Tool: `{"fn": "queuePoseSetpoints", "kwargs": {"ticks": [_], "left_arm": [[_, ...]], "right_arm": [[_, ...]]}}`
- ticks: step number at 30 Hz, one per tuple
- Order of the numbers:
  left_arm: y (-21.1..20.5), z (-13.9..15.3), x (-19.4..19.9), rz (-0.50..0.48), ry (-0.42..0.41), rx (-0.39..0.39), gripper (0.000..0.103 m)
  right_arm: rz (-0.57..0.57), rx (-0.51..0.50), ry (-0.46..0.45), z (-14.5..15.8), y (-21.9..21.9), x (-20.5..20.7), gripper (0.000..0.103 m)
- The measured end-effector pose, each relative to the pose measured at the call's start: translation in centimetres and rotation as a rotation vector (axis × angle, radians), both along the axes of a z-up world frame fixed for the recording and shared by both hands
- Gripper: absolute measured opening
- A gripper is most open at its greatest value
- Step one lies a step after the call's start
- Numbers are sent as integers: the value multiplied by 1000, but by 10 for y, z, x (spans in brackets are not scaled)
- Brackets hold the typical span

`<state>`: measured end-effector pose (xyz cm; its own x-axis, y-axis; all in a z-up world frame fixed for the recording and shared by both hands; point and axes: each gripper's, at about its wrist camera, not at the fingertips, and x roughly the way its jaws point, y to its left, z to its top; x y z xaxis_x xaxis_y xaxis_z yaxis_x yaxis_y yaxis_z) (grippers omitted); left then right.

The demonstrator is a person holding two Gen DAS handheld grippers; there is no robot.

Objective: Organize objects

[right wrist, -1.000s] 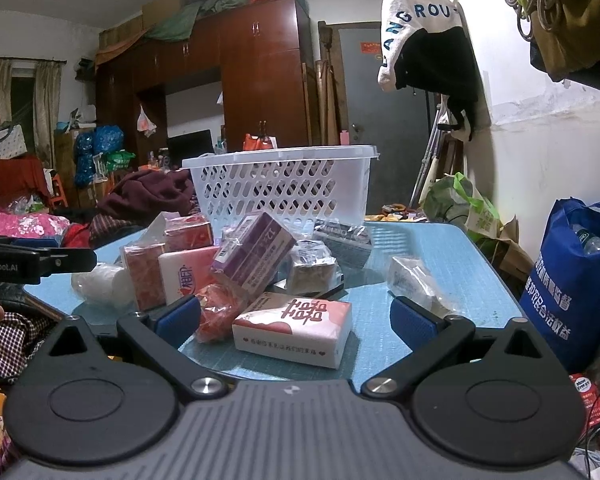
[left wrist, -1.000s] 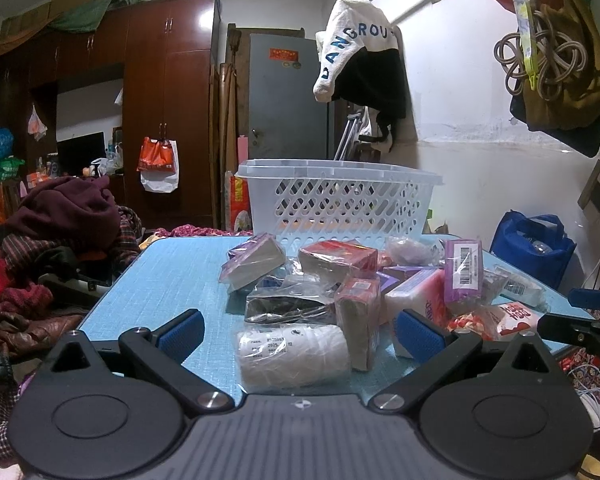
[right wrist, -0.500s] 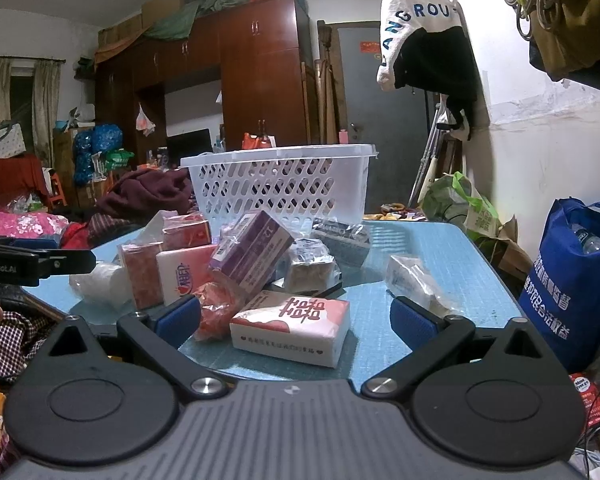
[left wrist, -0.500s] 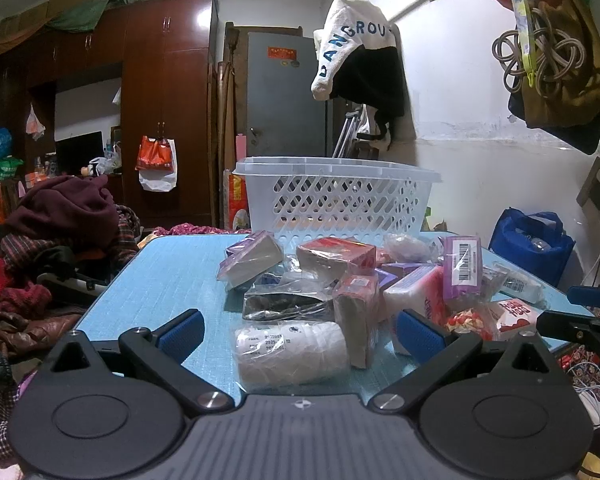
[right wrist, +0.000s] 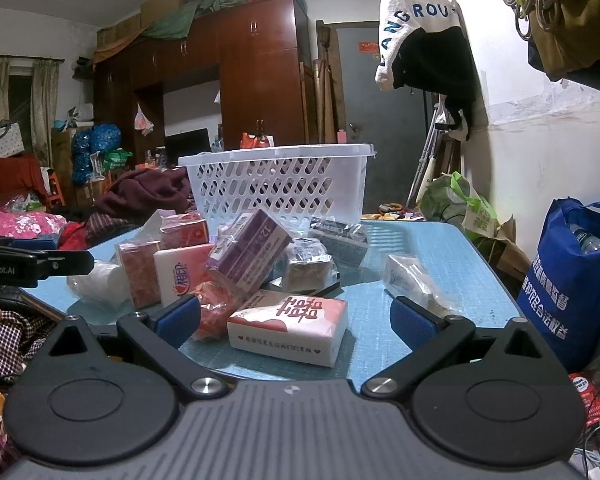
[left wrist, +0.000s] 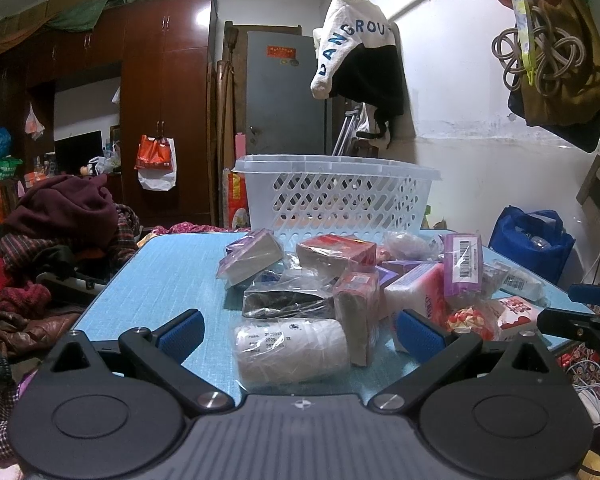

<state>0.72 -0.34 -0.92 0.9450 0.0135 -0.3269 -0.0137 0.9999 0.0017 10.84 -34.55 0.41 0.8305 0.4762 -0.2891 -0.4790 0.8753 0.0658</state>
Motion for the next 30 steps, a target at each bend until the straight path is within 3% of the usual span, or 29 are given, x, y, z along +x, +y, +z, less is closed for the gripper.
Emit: {"fn": "queuePoseSetpoints", "kwargs": {"ticks": [4,9,11,14,17,22,28,30], "left_arm": [[1,-2,0,-3,-10,0,103],[5,-5,-8,36,-142,33,103],[9,-10,-3,42,-142,34,103],[13,-23,4,50,-100,63,103],[15,-37,4,41,-119,81,103],[24,-40,6,19,-134,11,103],[15,-45,7,18,-160,57,103],[11,-48,11,16,-151,83,103]], "right_arm": [[-1,13,-10,0,-1,0,103],[-70,34,-77,-8,0,1,103],[-110,13,-77,-16,4,5,103],[-80,21,-62,-25,7,9,103],[-71,36,-71,-31,7,9,103],[-58,18,-98,-35,11,6,102],[-48,-10,-78,-41,23,13,94],[-50,-31,-78,-44,26,14,86]]}}
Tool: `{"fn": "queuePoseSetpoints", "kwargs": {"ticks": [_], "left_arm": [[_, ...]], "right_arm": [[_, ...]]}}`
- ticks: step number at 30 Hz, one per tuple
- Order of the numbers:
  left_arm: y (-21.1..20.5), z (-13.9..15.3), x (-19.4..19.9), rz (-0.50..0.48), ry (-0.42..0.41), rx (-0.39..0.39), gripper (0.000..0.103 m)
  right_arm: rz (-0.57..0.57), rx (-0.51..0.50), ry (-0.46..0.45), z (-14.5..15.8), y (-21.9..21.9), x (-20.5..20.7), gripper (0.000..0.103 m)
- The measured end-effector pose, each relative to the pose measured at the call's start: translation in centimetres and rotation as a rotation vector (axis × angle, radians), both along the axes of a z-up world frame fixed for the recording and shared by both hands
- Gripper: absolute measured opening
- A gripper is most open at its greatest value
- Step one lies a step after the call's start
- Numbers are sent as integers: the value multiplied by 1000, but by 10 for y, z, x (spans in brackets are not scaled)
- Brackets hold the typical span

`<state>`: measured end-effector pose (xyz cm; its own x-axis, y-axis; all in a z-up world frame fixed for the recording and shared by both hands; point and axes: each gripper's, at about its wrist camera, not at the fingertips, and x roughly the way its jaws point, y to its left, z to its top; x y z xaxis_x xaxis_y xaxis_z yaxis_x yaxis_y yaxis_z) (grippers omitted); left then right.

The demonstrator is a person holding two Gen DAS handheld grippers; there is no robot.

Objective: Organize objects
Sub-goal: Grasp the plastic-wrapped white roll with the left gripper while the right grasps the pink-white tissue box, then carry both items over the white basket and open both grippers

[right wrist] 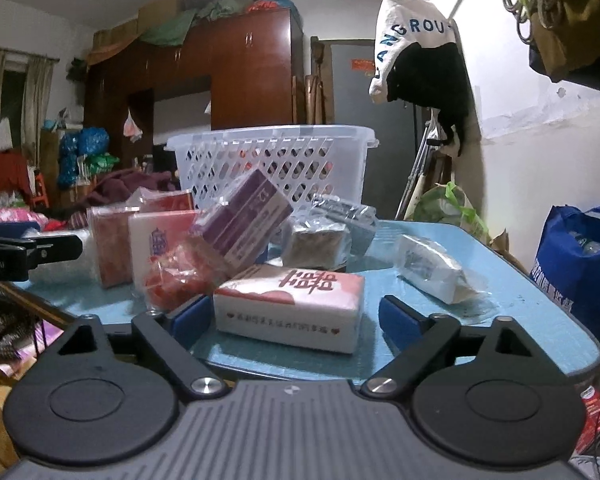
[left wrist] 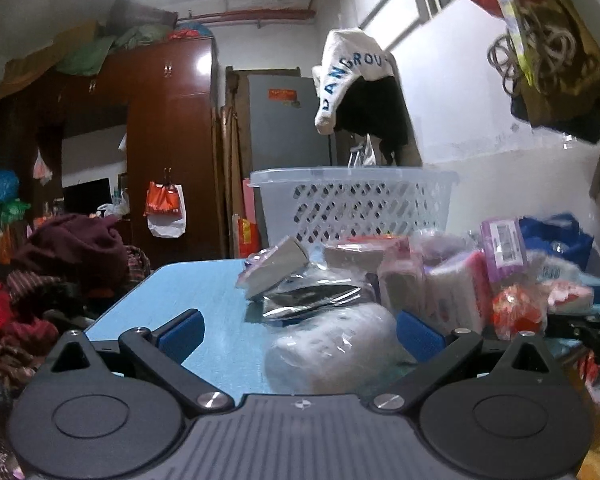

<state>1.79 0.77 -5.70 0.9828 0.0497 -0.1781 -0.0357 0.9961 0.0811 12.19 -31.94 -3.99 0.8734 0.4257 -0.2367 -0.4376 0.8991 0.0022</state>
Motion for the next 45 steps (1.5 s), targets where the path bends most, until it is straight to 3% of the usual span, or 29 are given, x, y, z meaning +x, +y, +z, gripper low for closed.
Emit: {"fn": "queuePoseSetpoints", "kwargs": {"ticks": [5,7,10,18,29,34,37,41,45], "left_arm": [[-5,-3,-1,-10,-11,29,98],[-5,-2,-4,-16,-23,33,76],[-4,-3,-6,-34,-12,35,53],[6,0,-17,-43,-38,6,53],[20,32,-9,-32,-96,-68,53],[30,74,32,-46,-105,-126,53],[33,107,79,-50,-80,-133,53],[29,146,170,-77,43,-146,53],[28,150,233,-58,149,-184,53]], "right_arm": [[11,2,-10,1,-4,-4,81],[7,9,-10,2,-7,-6,81],[7,11,-12,3,-8,-8,81],[1,31,-29,11,-13,-12,81],[1,96,-90,42,-22,-9,81],[11,102,-146,83,-9,26,81],[38,65,-144,111,14,68,81],[40,12,-53,140,54,148,81],[26,-74,15,140,83,197,81]]}}
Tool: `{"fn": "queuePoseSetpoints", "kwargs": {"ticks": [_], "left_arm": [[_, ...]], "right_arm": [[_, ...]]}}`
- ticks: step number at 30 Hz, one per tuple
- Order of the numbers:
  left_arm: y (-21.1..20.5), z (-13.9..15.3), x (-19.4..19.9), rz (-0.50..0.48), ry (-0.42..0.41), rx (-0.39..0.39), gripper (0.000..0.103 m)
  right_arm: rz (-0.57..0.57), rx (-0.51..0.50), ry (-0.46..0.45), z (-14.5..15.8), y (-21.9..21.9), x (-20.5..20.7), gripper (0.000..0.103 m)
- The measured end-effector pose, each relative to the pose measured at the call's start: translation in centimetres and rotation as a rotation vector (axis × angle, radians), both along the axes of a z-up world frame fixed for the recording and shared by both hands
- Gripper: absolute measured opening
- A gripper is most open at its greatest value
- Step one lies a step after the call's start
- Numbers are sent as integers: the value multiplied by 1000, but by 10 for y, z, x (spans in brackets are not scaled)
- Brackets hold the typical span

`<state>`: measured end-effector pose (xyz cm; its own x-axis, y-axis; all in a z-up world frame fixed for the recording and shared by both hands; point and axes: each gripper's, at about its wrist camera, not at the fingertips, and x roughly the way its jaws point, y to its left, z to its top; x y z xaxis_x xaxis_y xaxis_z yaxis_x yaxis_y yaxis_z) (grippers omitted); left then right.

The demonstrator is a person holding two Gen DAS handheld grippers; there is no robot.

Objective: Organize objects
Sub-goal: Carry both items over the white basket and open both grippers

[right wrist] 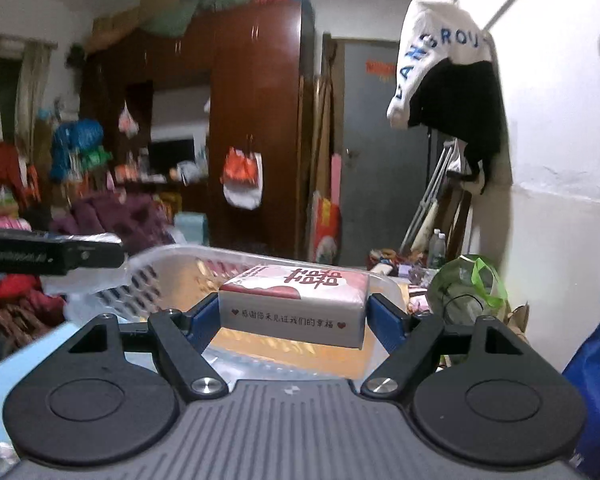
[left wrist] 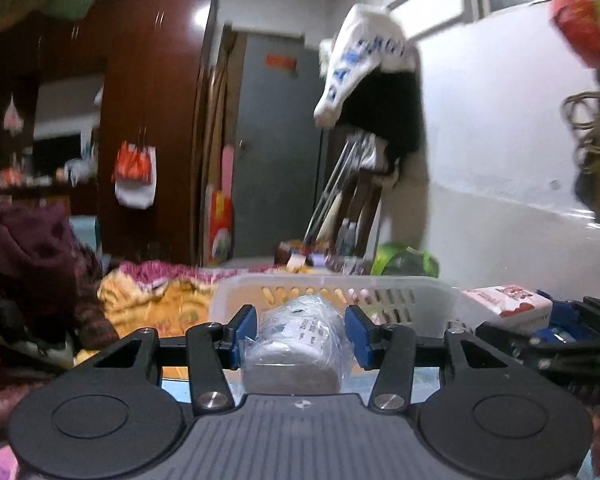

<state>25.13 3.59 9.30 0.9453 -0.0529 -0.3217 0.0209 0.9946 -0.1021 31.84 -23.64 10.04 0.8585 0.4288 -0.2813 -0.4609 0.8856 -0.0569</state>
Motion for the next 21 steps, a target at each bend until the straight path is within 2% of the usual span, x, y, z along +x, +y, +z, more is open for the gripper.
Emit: {"fn": "queuePoseSetpoints", "kwargs": {"ticks": [3,5,7,8,9,12,15,18,21], "left_arm": [[-3,-8,19,-2,34,1,53],[-4,-14,24,4,34,-1,58],[-5,-19,27,18,48,3,89],[-5,-20,23,30,38,9,90],[-4,-18,15,36,17,17,90],[-2,-18,-23,18,-37,35,90],[1,-31,-78,-3,-86,56,93],[9,-57,-127,-31,-113,56,95],[18,-81,-166,-10,-127,26,95]], "right_arm": [[5,-55,3,-6,10,10,81],[8,-66,0,-7,11,8,81],[8,-62,-13,-5,9,2,88],[12,-58,-25,-2,5,-5,98],[19,-49,-44,1,0,-13,103],[28,-15,-98,5,-26,-46,103],[38,17,-138,-15,-70,-92,103],[-14,33,-105,-46,-113,-118,103],[-89,112,-10,-81,-154,-132,103]]}}
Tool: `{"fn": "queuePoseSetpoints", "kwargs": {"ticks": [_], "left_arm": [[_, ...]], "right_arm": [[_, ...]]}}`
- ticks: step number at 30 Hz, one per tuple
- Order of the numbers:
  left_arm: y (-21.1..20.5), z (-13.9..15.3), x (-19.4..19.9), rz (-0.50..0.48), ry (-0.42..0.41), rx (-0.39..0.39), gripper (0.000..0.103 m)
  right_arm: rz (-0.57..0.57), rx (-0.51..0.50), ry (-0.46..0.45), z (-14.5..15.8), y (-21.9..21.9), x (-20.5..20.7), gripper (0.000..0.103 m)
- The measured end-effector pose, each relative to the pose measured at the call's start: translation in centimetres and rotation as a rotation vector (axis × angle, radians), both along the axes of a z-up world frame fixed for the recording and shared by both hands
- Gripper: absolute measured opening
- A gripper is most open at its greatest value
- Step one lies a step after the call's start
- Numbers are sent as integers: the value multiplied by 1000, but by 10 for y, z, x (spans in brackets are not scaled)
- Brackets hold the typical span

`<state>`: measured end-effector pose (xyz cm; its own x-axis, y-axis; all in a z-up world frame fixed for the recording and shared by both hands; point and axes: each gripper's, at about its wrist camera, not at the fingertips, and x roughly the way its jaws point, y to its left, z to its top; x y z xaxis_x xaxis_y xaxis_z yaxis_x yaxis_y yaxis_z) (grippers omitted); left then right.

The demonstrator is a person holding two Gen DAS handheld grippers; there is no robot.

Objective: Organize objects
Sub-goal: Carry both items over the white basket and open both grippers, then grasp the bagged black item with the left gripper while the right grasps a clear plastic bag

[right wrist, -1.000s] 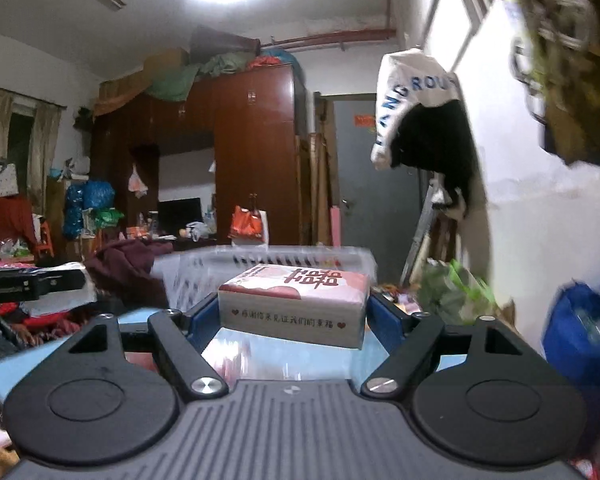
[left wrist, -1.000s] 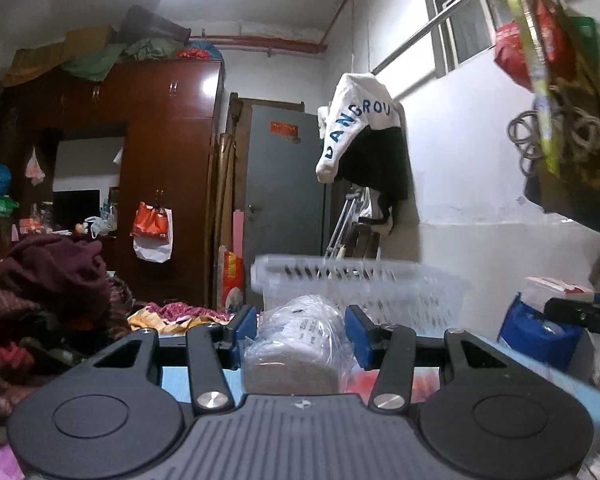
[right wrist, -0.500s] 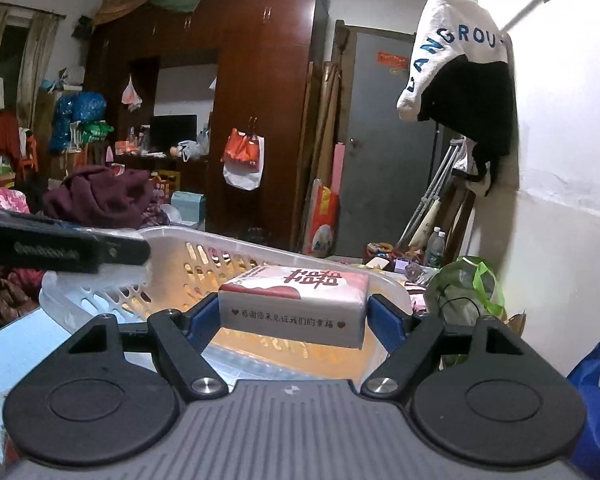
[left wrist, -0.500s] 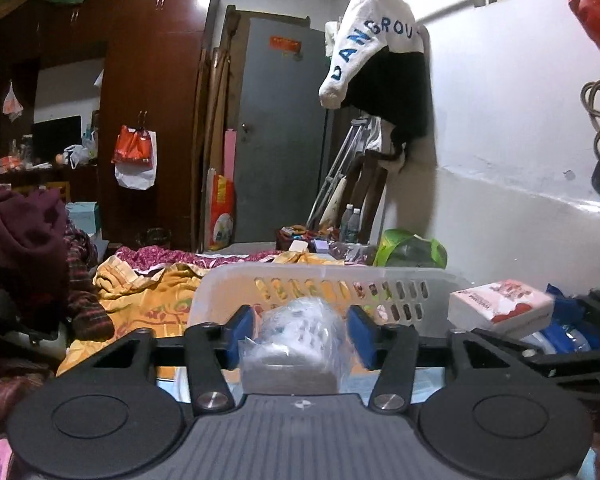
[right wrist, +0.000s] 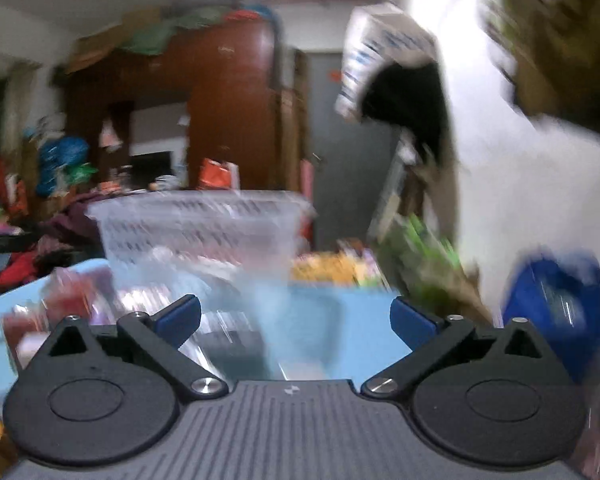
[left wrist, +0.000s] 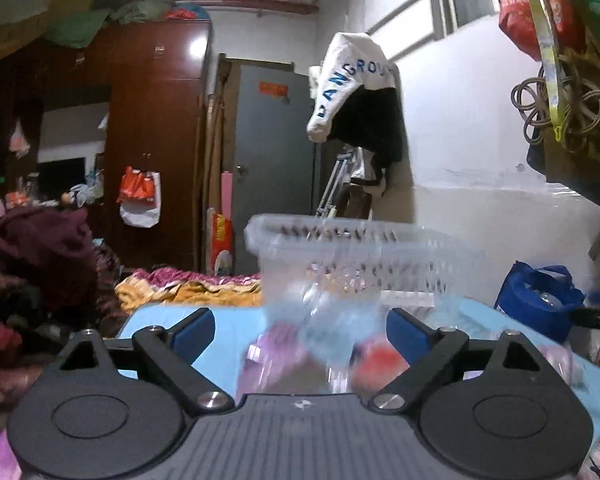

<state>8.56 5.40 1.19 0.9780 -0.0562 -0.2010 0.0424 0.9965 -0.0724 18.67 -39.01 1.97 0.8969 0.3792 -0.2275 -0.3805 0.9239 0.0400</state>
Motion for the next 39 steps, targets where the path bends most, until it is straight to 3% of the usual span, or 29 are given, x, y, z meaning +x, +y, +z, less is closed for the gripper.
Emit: {"fn": "queuePoseSetpoints", "kwargs": {"ticks": [3,7,11,14,19,21,23,24,32,39], "left_arm": [[6,-18,-25,-3,-7,-35,95],[1,-34,-31,-11,39,27,95],[-6,-41,-27,-36,70,56,95],[-12,-48,-16,-56,108,77,95],[-24,-58,-5,-48,148,88,95],[-25,-64,-4,-27,151,91,91],[-21,-67,-5,-31,144,72,76],[-19,-67,-6,-25,139,67,75],[1,-61,-22,24,55,28,75],[11,-58,-23,38,40,8,75]], "right_arm": [[4,49,62,-19,-16,-3,103],[-5,10,102,-32,-11,5,100],[11,-5,138,-40,-7,11,80],[7,-20,127,-42,-6,8,72],[38,-51,112,-43,-1,2,44],[50,-34,111,-43,-1,0,45],[57,-16,106,-43,-2,-1,44],[54,-10,102,-44,-3,-2,44],[32,15,62,-39,-7,-14,42],[32,12,40,-36,-3,-18,41]]}}
